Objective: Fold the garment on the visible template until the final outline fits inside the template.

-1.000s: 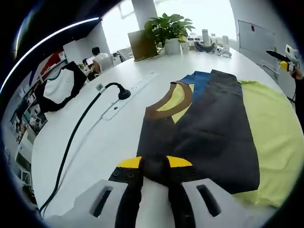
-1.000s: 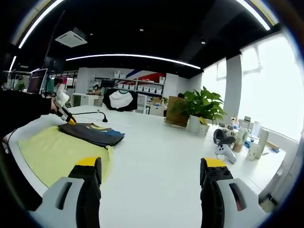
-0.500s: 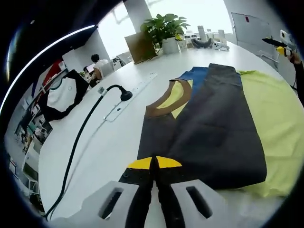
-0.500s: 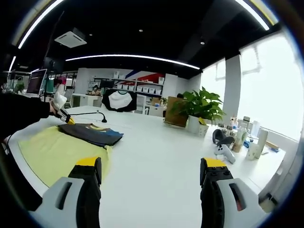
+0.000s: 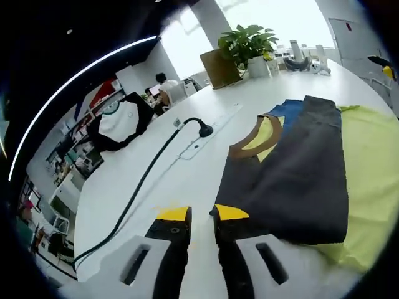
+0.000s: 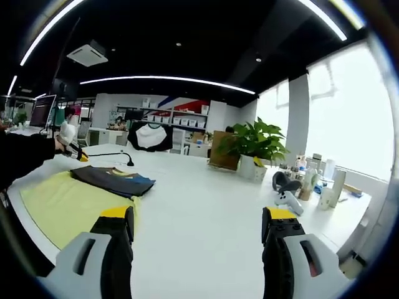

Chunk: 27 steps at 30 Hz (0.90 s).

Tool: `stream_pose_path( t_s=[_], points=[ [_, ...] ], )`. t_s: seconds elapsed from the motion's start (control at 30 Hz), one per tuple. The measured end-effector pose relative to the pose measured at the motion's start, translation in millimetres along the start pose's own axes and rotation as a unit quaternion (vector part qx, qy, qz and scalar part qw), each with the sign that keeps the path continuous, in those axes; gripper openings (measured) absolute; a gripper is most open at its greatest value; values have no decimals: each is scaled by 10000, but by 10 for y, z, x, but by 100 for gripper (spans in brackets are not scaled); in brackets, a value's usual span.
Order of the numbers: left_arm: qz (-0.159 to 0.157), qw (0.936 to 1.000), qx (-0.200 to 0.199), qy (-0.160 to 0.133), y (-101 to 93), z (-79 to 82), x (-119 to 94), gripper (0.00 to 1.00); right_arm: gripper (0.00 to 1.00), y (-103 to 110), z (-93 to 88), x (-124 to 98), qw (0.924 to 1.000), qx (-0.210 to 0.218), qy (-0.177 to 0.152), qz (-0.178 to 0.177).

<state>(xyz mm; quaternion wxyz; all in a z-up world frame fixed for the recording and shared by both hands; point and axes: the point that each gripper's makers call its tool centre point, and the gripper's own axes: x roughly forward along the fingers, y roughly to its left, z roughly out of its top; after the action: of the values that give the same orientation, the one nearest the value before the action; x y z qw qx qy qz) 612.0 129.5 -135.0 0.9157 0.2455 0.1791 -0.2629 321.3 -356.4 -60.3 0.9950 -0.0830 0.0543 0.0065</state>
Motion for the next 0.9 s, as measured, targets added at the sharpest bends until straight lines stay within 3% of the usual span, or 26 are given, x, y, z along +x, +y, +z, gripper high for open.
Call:
stream_pose_path(
  t_s=[0.1,0.17,0.3,0.37,0.47,0.53,0.6,0.63,0.67,0.8,0.9],
  points=[
    [129,9984,-474,-272,18,114,-148,34,86,-2,13,2,9998,-180,-56,-8],
    [143,9973,-412,-596,-15,237,-269,44,79,-5,163,-29,9976,-492,-484,-72],
    [209,9898,-909,-1072,-14,427,-511,67,83,-17,171,-68,9977,-473,-479,-113],
    [176,9856,-1155,-1225,-84,478,-688,73,83,-1,117,-68,9981,-447,-413,-59],
    [-77,9744,-1336,-1808,-268,695,-970,74,82,28,61,-56,9986,-339,-400,17],
    [-130,9731,-1348,-1864,-348,730,-1135,73,82,51,32,-52,9987,-342,-367,59],
    [-593,9572,-1844,-2149,-516,837,-1341,71,79,93,-2,-61,9986,-412,-302,152],
    [-749,9447,-2072,-2427,-549,932,-1472,72,79,100,3,-70,9984,-439,-323,144],
    [-765,9411,-2090,-2546,-556,968,-1552,72,79,94,9,-74,9983,-454,-341,133],
    [-696,9516,-1900,-2313,-700,913,-1802,71,80,71,-5,-75,9983,-489,-294,82],
    [-974,9341,-2032,-2770,-911,1002,-2141,69,80,55,34,-106,9985,-432,-337,40]
  ],
)
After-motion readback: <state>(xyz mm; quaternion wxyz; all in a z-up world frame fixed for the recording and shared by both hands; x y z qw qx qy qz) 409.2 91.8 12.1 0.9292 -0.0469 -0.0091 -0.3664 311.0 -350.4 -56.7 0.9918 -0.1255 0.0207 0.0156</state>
